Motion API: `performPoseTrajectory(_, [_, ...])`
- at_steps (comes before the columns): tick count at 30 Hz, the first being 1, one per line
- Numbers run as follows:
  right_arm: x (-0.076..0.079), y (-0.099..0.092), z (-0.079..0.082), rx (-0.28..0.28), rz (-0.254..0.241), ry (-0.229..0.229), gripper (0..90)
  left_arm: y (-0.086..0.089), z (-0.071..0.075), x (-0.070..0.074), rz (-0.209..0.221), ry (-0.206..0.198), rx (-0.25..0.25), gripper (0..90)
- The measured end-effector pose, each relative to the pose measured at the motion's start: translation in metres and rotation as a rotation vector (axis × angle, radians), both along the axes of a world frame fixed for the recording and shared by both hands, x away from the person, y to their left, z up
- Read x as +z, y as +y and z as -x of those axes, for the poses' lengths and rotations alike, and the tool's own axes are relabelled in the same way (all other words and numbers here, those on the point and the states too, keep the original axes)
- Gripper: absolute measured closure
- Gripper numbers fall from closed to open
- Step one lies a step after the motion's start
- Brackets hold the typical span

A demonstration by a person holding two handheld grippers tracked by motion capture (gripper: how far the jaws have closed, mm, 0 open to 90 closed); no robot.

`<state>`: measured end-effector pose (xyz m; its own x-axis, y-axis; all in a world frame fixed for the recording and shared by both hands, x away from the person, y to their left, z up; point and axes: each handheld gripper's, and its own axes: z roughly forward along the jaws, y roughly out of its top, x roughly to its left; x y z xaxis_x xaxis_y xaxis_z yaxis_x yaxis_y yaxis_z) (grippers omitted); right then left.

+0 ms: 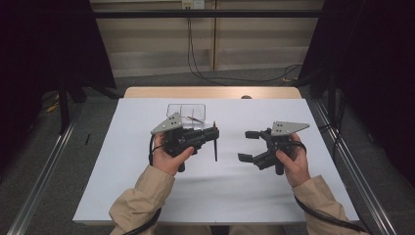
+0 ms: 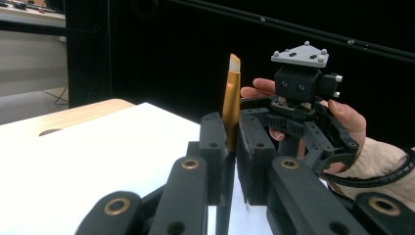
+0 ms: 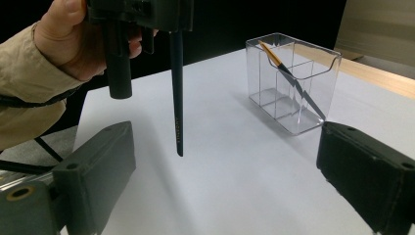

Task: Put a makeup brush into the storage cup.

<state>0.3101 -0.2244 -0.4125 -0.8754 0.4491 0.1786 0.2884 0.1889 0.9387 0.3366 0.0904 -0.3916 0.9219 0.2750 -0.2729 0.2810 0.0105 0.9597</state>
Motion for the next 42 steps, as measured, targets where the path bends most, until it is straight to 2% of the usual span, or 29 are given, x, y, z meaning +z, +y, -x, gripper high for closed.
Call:
performPoseTrajectory(5, [0.0,-0.002,0.002,-0.015,0.019,-0.007,6.7,0.002,0.001,0.001,0.003,-0.011,0.006,82.1])
performPoseTrajectory(28, [-0.004,-0.028,0.015,-0.05,0.012,-0.021,4.1,0.006,0.002,0.001,-0.004,-0.029,0.021,83.1])
performPoseTrajectory(42, [-0.008,-0.045,0.025,-0.075,0.027,-0.023,4.1,0.008,0.002,0.002,-0.004,-0.041,0.023,83.3])
